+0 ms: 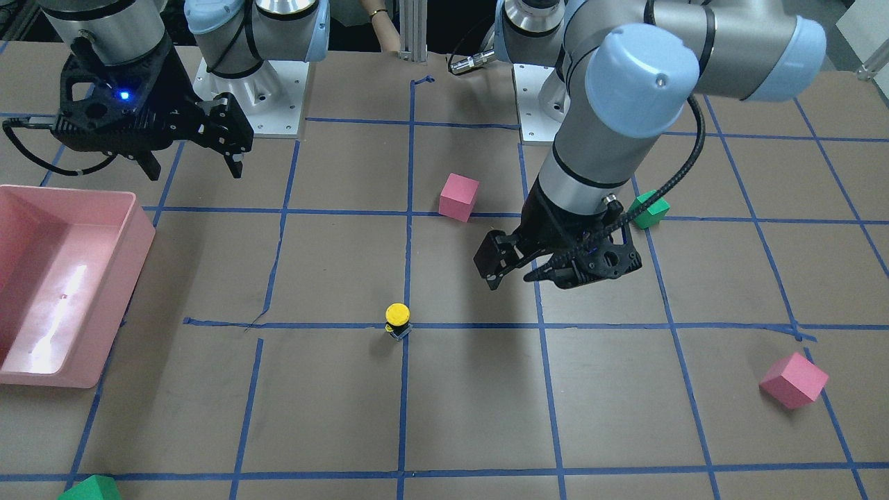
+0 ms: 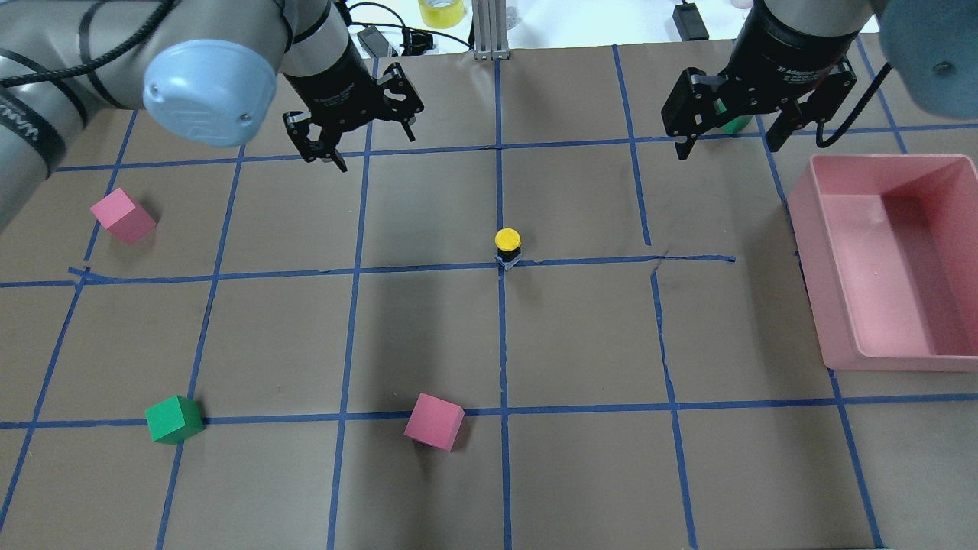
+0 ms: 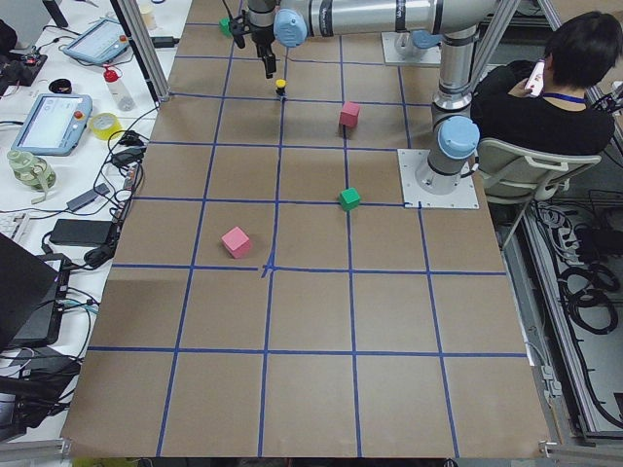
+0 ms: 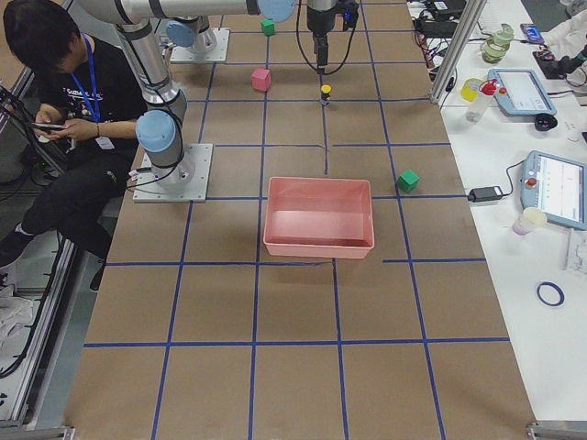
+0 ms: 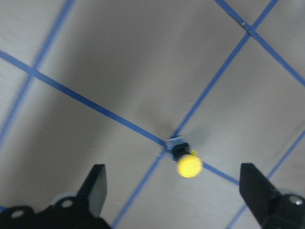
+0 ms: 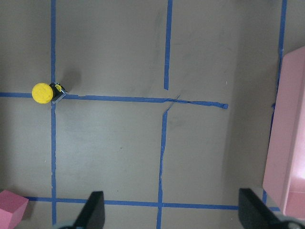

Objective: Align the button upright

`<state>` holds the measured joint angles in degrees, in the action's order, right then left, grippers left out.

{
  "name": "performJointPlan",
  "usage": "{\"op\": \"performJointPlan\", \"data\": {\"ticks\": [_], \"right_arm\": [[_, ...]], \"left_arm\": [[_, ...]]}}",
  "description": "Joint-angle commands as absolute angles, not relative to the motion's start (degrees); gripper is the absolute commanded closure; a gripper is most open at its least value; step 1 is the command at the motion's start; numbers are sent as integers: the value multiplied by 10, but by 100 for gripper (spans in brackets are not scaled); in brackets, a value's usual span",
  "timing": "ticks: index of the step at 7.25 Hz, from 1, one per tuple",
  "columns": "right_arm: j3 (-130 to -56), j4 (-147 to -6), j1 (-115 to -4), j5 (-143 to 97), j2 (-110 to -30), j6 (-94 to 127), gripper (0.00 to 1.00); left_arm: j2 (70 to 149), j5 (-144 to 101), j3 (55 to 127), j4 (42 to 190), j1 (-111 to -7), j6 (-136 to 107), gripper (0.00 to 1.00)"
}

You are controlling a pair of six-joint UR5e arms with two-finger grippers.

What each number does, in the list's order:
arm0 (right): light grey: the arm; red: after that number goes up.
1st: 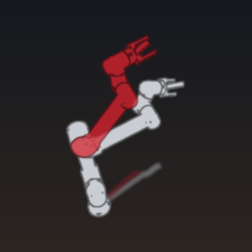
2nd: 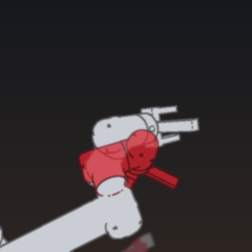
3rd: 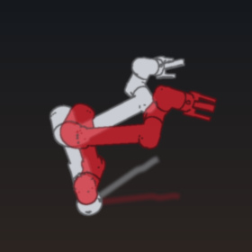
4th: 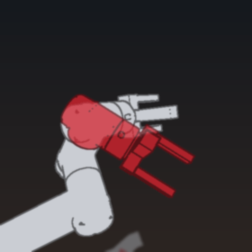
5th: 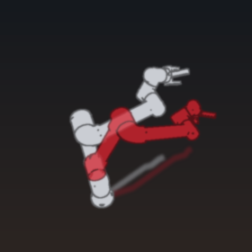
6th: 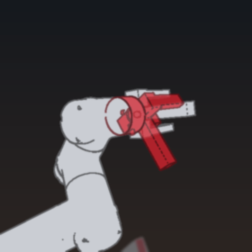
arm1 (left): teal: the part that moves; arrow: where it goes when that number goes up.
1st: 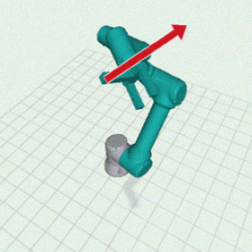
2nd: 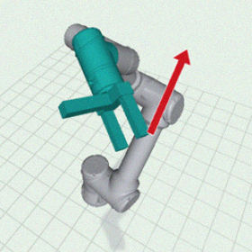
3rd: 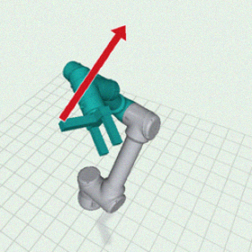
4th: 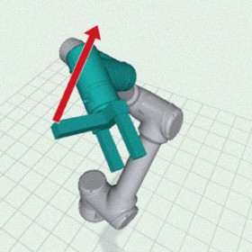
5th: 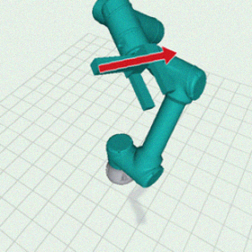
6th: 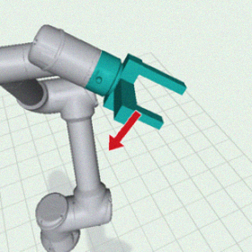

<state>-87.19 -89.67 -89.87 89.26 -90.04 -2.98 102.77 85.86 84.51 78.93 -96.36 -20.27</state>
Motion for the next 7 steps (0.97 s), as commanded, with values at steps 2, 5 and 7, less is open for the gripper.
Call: {"op": "performJointPlan", "data": {"ticks": [2,5,7], "right_arm": [[-872,-896,-898,893,-900,-30,0],[-872,-896,-898,893,-900,-30,0],[-872,-896,-898,893,-900,-32,0]], "left_arm": [[975,886,828,922,-918,24,0],[973,938,825,935,-914,33,0],[973,933,824,931,-913,33,0]]}}
